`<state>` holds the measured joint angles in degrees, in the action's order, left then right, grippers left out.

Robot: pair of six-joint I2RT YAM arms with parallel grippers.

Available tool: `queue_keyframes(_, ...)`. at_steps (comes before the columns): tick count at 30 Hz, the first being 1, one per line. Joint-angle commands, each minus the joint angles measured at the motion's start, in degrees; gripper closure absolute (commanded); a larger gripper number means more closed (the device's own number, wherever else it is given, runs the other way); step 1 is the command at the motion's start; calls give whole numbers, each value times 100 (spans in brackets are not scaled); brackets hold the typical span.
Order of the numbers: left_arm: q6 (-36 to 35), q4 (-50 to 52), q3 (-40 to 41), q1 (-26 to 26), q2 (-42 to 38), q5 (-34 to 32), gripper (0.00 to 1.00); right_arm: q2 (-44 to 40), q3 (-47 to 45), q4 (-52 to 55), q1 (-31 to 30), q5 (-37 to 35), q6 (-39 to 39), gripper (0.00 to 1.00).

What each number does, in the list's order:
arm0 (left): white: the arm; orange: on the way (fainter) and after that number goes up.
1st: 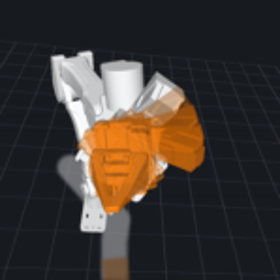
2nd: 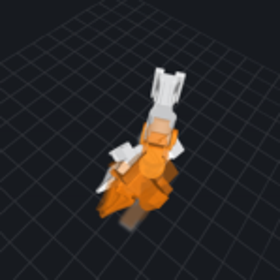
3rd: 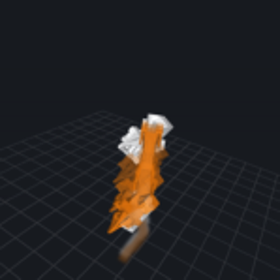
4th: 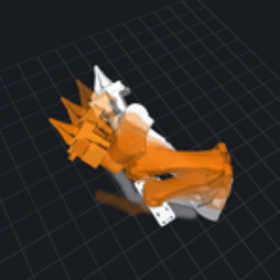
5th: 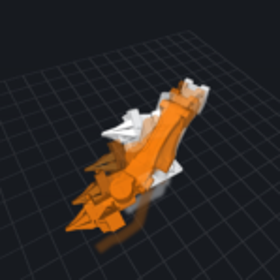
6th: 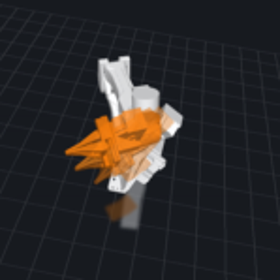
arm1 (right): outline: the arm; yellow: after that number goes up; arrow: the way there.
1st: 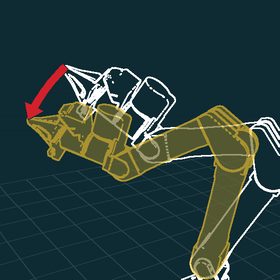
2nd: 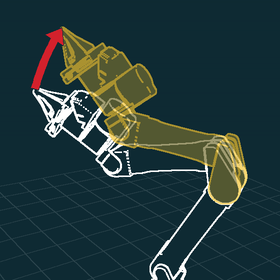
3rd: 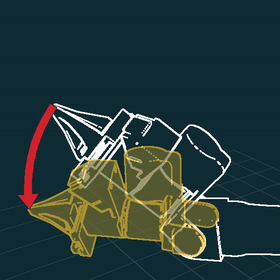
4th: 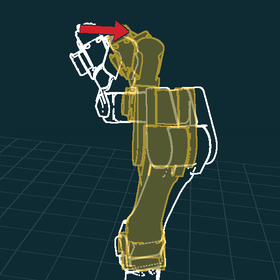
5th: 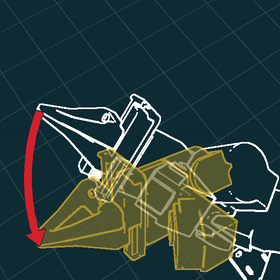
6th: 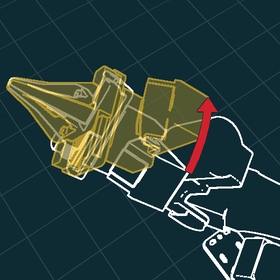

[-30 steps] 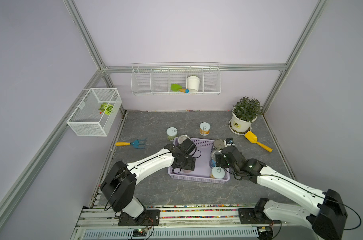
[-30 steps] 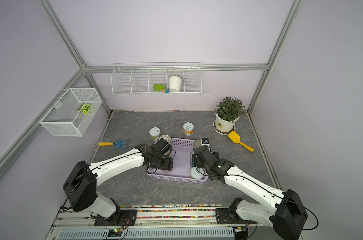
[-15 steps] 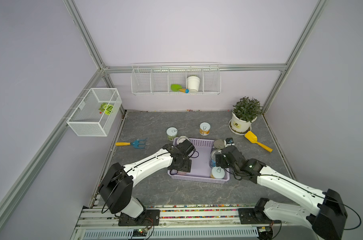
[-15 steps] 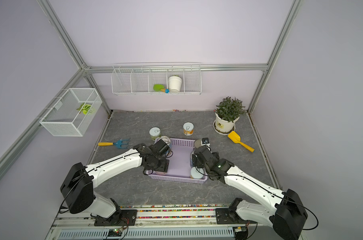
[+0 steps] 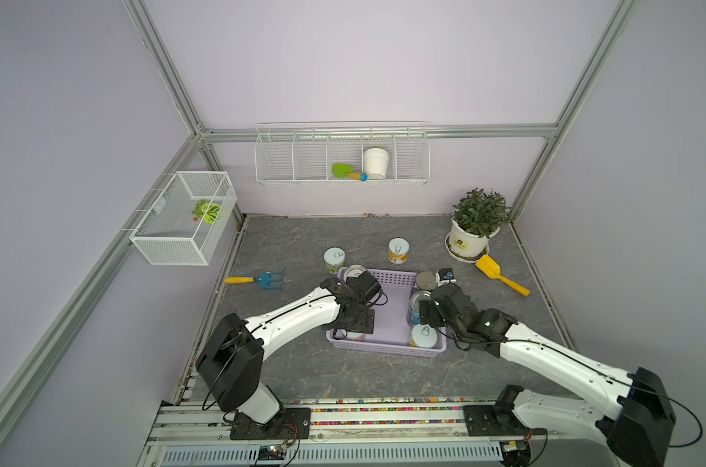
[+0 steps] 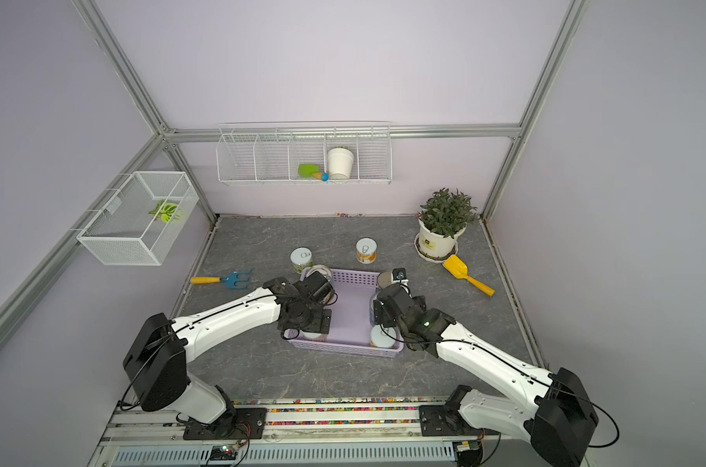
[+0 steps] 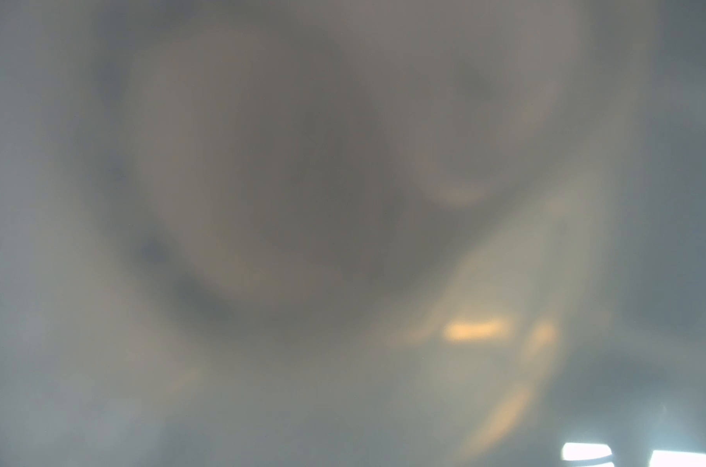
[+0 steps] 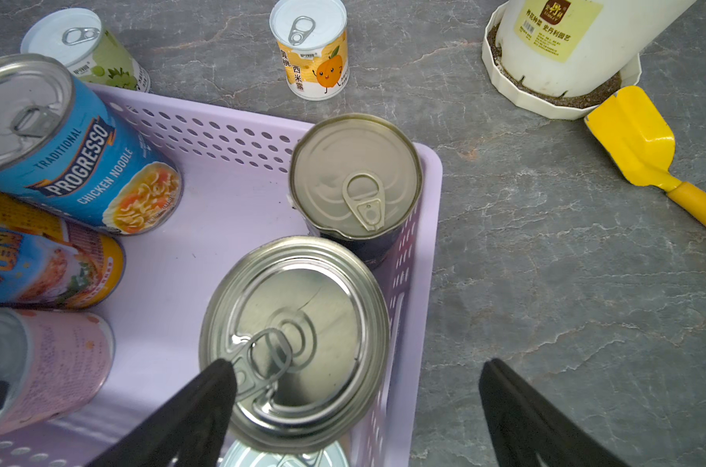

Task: Put the canned food in the basket
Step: Place the canned food in the basket, then pick up the canned food from the center of the board.

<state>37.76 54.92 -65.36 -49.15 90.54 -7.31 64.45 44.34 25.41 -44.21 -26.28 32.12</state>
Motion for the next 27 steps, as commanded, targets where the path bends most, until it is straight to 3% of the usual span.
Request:
queue_keyframes(1, 79, 1223, 306, 57, 173, 191, 0, -12, 97, -1, 28, -87, 23, 2)
queue_keyframes(8, -54, 1214, -413, 63, -1006, 195, 0, -184, 315, 61, 30, -450, -191, 1)
queue_keyframes(11, 119, 1132, -807, 76, -1539, -312, 0, -316, 424, -178, 33, -649, -436, 2)
queue_keyframes(14, 244, 531, -673, 182, -2085, -799, 0, -156, 659, -498, 149, -530, -721, 2)
queue_keyframes(18, 313, -623, -114, 892, -2559, -373, 0, 578, 1455, -577, 514, -403, -909, 2)
queue_keyframes(20, 292, -1155, 302, 1264, -2701, -245, 0, 1014, 1963, -654, 818, 136, -998, 2)
queue_keyframes(22, 291, -1299, 565, 1570, -2718, -322, 0, 1466, 2543, -578, 1035, 607, -1178, 2)
queue_keyframes(27, 372, -1581, 1021, 2165, -2806, -500, 0, 2859, 4230, 354, 1343, 888, -1512, 2)
